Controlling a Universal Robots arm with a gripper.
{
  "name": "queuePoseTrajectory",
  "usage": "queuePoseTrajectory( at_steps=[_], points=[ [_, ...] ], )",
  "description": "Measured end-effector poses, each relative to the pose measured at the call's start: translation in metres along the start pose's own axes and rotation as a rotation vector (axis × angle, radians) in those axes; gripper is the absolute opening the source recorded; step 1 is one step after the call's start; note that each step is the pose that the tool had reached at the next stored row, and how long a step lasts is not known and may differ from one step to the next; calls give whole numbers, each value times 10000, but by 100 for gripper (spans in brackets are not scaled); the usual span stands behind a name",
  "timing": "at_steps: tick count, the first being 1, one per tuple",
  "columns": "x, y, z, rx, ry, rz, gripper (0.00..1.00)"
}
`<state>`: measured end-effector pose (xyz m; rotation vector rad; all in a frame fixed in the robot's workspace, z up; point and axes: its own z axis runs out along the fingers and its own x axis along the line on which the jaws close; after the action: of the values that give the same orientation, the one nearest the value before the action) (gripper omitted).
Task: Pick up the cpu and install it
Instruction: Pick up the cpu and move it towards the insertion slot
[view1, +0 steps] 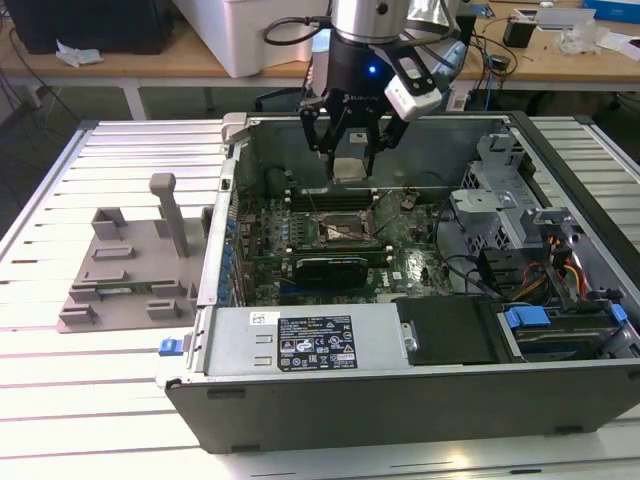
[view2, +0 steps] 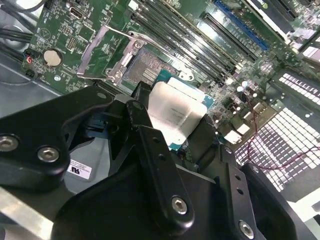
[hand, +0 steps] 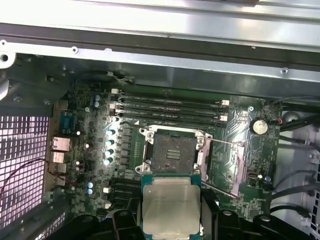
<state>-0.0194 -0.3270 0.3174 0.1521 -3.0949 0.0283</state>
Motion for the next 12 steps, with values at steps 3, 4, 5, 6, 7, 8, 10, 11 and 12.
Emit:
queuePoseTrajectory(
  at_steps=[3,4,5,6,7,8,10,11,12],
  points=[
    [-6,37,33,0,-1,-1,55],
    [-7,39,40,0,-1,-2,55],
    [-7,40,52,0,0,-2,55],
    [-8,41,68,0,0,-1,55],
    [-8,41,76,-1,-1,-1,55],
    [-8,41,82,-1,-1,0,55],
    [-10,41,105,0,-1,0,55],
    [-10,41,114,-1,-1,0,55],
    [-11,41,120,0,0,-1,55]
  ],
)
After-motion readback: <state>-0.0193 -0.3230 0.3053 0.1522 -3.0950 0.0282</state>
